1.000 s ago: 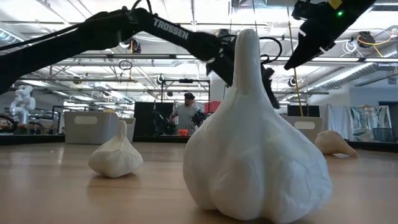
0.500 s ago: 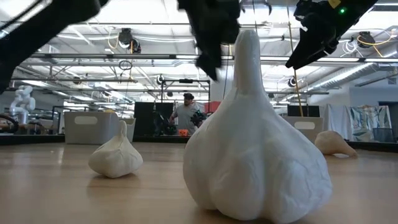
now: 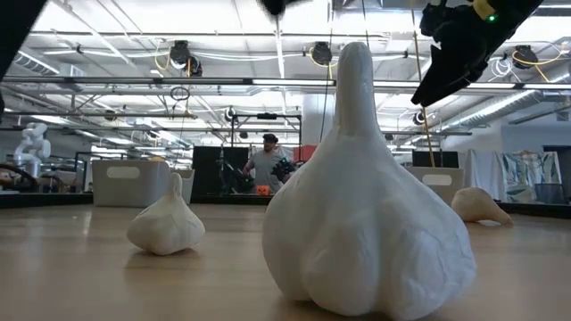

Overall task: Sort produce into baskets
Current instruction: Put the white garlic into the white bin

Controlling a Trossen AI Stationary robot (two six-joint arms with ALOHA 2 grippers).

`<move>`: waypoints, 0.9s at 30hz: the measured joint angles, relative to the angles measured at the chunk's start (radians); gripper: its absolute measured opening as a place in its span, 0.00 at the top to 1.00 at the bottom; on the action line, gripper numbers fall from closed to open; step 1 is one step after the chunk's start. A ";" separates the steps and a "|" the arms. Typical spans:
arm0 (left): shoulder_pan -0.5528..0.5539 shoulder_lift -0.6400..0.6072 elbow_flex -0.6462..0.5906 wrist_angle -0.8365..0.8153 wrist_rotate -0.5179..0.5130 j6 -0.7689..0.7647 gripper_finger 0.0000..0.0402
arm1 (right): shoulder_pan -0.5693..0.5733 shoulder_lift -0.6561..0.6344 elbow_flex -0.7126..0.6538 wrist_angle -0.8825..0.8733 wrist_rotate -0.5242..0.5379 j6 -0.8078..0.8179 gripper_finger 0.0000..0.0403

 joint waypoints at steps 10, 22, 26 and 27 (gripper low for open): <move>-0.215 -0.002 -0.186 0.357 -0.017 0.057 0.29 | 0.005 0.023 0.000 0.036 0.001 -0.042 0.11; -0.185 0.018 -0.232 0.537 0.038 0.226 0.29 | 0.006 0.025 0.000 0.093 0.001 -0.001 0.11; -0.182 0.036 -0.232 0.601 0.069 0.223 0.29 | 0.047 0.046 0.000 0.076 0.021 0.045 0.11; -0.182 0.044 -0.232 0.626 0.070 0.223 0.29 | 0.063 0.049 0.000 0.076 0.030 0.051 0.11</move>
